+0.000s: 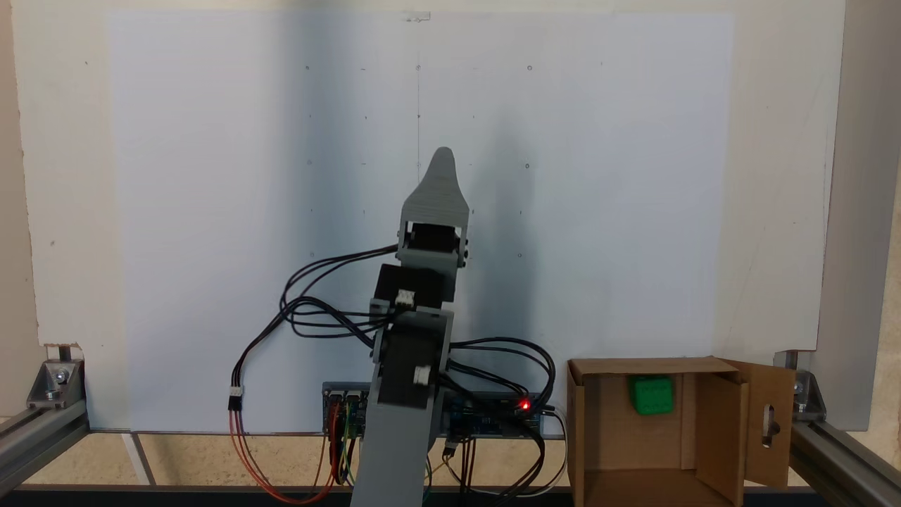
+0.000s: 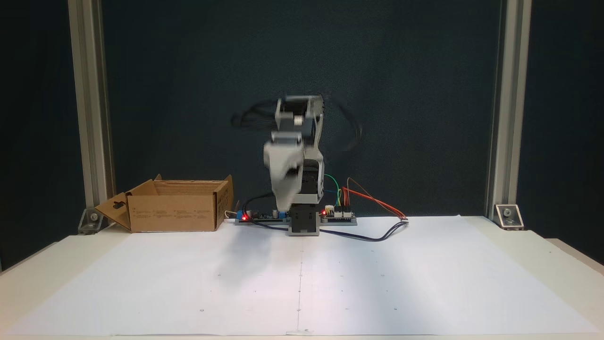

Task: Grasp a green dice and put it in the bin.

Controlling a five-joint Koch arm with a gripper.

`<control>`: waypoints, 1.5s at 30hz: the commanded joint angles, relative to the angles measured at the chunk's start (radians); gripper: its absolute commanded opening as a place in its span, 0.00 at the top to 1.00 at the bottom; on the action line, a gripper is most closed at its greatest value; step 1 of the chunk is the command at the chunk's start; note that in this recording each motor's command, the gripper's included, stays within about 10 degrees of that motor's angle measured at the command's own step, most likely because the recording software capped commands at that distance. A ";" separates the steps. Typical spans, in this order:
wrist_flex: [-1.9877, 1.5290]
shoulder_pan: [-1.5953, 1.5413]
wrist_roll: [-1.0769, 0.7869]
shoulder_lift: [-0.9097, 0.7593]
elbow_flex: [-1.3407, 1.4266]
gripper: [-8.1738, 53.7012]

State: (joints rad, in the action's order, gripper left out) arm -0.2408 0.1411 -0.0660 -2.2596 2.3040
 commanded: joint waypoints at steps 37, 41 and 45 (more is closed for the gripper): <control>1.684 -0.077 -0.003 -0.114 0.727 0.16; 1.836 -0.075 -0.031 -0.112 0.827 0.15; 1.934 -0.074 -0.035 -0.112 0.827 0.14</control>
State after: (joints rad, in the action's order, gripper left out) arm 1.6107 0.0690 -0.0706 -2.2611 3.0772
